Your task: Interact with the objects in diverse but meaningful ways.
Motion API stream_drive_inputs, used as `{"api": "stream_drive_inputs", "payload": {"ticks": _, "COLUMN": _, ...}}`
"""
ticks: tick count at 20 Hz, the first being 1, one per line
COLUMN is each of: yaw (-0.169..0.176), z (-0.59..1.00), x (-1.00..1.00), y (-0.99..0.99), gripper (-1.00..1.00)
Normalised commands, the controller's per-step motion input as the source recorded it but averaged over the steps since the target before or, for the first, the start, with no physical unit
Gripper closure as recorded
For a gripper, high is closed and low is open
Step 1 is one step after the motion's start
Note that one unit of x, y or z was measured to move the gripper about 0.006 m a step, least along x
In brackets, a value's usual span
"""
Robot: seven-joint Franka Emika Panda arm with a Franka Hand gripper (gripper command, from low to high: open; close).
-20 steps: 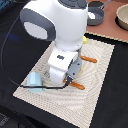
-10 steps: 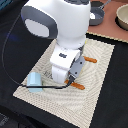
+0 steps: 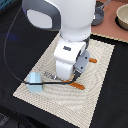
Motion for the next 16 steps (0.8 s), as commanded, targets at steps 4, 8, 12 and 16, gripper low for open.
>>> {"api": "stream_drive_inputs", "payload": {"ticks": 4, "yaw": 0.045, "z": 0.08, "x": -0.32, "y": 0.34, "gripper": 1.00}}
{"api": "stream_drive_inputs", "payload": {"ticks": 8, "yaw": 0.073, "z": 0.01, "x": -0.58, "y": 0.45, "gripper": 1.00}}
{"api": "stream_drive_inputs", "payload": {"ticks": 12, "yaw": 0.084, "z": 0.00, "x": -0.83, "y": 0.32, "gripper": 1.00}}
{"api": "stream_drive_inputs", "payload": {"ticks": 16, "yaw": 0.072, "z": 0.00, "x": -1.00, "y": 0.15, "gripper": 1.00}}
